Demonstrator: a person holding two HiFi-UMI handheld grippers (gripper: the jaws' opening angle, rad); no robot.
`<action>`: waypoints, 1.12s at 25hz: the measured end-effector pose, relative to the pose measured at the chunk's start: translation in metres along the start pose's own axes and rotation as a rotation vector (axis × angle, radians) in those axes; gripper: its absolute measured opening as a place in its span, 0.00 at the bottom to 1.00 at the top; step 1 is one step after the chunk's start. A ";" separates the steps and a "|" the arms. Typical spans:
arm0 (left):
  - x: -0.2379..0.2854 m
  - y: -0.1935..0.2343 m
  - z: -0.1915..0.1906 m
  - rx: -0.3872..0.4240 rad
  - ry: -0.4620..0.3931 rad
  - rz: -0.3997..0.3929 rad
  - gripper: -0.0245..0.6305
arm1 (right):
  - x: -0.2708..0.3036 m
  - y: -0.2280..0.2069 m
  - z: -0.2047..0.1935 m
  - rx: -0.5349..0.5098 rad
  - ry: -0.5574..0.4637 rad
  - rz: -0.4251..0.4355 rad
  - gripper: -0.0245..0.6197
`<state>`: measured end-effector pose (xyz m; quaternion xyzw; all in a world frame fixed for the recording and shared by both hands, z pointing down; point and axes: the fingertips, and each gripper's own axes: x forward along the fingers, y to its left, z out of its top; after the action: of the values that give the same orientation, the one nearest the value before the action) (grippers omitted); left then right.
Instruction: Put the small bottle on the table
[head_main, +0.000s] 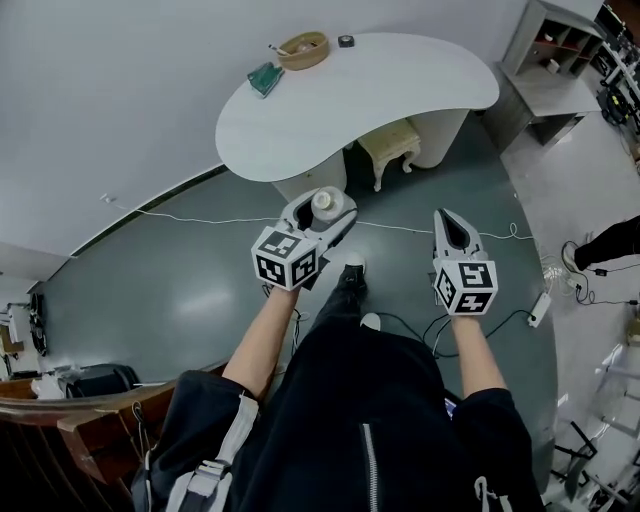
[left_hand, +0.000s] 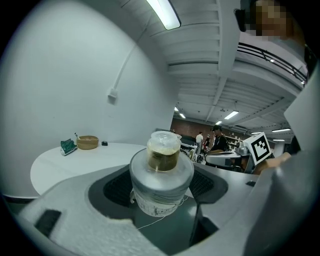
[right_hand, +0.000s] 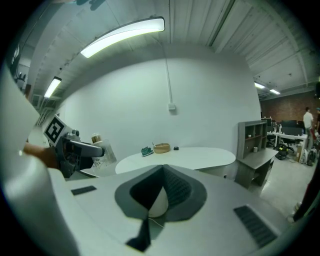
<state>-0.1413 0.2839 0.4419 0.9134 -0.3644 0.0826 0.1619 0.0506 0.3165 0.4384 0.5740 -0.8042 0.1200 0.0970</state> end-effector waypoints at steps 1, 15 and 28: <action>0.008 0.006 0.000 -0.002 0.004 -0.006 0.55 | 0.008 -0.002 0.001 -0.001 0.004 -0.003 0.04; 0.138 0.119 0.045 0.025 0.057 -0.101 0.55 | 0.149 -0.057 0.047 -0.007 0.029 -0.084 0.04; 0.212 0.184 0.082 0.043 0.076 -0.142 0.55 | 0.232 -0.100 0.068 0.027 0.046 -0.129 0.04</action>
<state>-0.1131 -0.0059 0.4657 0.9364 -0.2904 0.1135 0.1612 0.0692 0.0559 0.4498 0.6230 -0.7614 0.1375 0.1150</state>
